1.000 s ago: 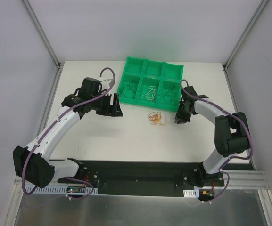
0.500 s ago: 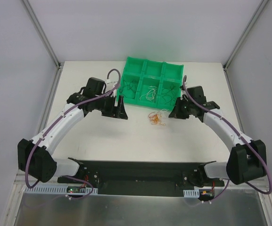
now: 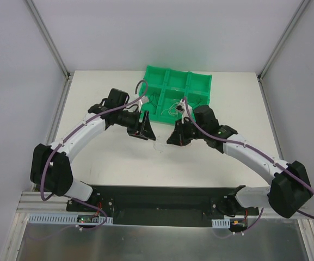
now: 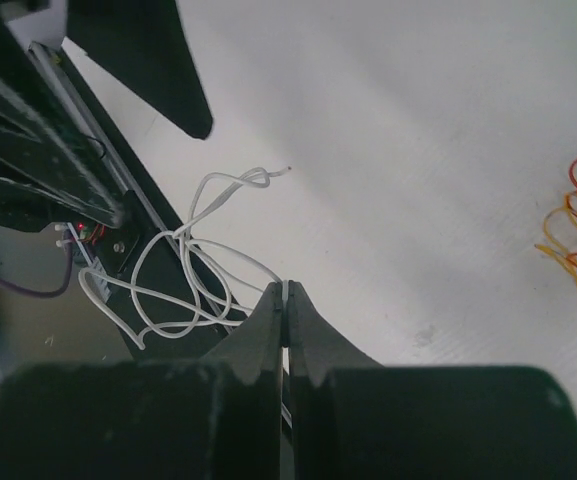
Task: Untangle the cables
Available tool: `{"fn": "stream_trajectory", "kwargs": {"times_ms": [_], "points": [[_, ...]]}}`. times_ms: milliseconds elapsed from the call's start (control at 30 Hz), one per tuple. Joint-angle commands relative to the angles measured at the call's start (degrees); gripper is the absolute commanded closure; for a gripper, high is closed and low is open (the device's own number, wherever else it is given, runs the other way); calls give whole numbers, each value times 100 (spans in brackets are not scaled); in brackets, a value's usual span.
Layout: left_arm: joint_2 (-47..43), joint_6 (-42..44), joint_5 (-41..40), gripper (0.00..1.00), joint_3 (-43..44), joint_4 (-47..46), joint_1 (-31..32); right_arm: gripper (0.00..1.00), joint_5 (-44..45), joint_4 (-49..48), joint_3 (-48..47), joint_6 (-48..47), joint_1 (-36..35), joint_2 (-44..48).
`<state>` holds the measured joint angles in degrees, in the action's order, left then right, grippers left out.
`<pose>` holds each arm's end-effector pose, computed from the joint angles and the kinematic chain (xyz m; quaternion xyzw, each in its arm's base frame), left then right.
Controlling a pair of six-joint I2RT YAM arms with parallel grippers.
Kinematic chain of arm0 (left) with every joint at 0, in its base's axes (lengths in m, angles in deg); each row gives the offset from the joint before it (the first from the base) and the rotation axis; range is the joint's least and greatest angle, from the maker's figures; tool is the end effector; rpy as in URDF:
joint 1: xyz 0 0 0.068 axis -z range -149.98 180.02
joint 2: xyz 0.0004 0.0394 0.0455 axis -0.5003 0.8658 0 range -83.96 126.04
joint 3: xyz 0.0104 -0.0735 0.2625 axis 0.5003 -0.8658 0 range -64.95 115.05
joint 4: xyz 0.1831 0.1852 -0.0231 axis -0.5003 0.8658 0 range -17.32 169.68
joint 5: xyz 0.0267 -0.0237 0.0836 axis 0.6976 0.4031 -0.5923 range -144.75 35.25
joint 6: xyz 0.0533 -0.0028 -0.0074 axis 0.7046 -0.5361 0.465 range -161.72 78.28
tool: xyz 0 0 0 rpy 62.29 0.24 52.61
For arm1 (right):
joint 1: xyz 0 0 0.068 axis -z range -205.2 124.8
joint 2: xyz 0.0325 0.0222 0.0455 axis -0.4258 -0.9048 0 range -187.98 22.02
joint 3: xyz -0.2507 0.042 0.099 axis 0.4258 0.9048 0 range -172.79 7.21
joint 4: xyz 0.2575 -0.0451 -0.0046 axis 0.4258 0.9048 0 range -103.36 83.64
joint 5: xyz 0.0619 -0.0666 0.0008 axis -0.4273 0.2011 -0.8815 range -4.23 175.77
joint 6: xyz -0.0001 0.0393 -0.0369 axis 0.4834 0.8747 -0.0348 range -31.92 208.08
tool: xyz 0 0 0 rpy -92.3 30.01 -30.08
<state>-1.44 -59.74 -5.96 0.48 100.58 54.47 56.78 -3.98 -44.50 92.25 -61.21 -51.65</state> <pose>0.2679 -0.1513 0.2916 0.2051 0.8311 -0.4819 0.1868 0.2205 0.1818 0.2763 -0.3494 0.7781 0.3678 0.3704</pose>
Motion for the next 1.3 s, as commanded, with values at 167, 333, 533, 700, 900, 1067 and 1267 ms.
{"fn": "stream_trajectory", "kwargs": {"times_ms": [167, 333, 533, 700, 900, 1067, 1267], "points": [[326, -122, 720, 35, 6, -206, 104, 100, -72, -1123, -68, 111, -389, 133], [151, -202, -666, 75, -118, 39, 104, 99, 384, -983, -130, 251, -530, 221], [-525, -9, -1381, 100, -223, 58, 104, 97, 2630, 956, -709, 348, -732, 11], [-798, -122, -1258, 100, -452, 31, 113, 95, 4040, 2022, -1324, 251, -969, -464], [-1342, -175, -1845, 100, -672, 57, 104, 100, 4927, 2812, -1448, 655, -978, -815], [-2169, -44, -2857, 100, -663, 154, 69, 84, 5413, 3421, -1229, 647, -768, -904], [-2425, -78, -3025, 100, -514, 207, 60, 64, 5115, 3368, -1096, 603, -522, -939]]}}
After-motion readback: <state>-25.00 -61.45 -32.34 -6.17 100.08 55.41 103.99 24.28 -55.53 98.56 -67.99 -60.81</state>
